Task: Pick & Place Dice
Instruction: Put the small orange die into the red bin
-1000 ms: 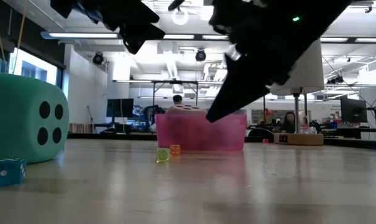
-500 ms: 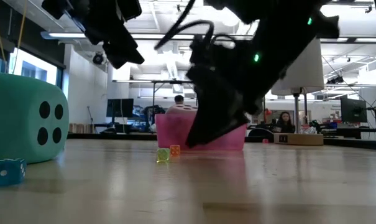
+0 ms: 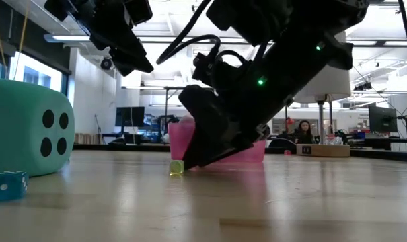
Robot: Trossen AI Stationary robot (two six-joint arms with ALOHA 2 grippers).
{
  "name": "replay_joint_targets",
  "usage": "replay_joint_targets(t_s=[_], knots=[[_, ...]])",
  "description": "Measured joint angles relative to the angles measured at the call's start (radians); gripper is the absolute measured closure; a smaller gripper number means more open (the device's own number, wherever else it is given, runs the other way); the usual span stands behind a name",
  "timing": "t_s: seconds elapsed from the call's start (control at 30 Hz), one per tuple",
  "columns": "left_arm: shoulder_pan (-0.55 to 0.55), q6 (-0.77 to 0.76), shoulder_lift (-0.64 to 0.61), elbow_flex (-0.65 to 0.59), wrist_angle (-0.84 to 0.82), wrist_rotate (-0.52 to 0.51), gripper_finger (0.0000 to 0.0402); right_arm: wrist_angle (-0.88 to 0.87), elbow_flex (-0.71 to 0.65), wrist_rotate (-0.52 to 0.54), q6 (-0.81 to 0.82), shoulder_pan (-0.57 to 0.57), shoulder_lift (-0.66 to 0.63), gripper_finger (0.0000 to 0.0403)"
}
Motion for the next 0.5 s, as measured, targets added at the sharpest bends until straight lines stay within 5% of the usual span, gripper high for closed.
replay_joint_targets(t_s=[0.5], knots=[[0.000,0.001,0.000,0.000,0.000,0.002,0.0238,0.050,-0.002,-0.024,-0.062,-0.036,0.005,0.0223]])
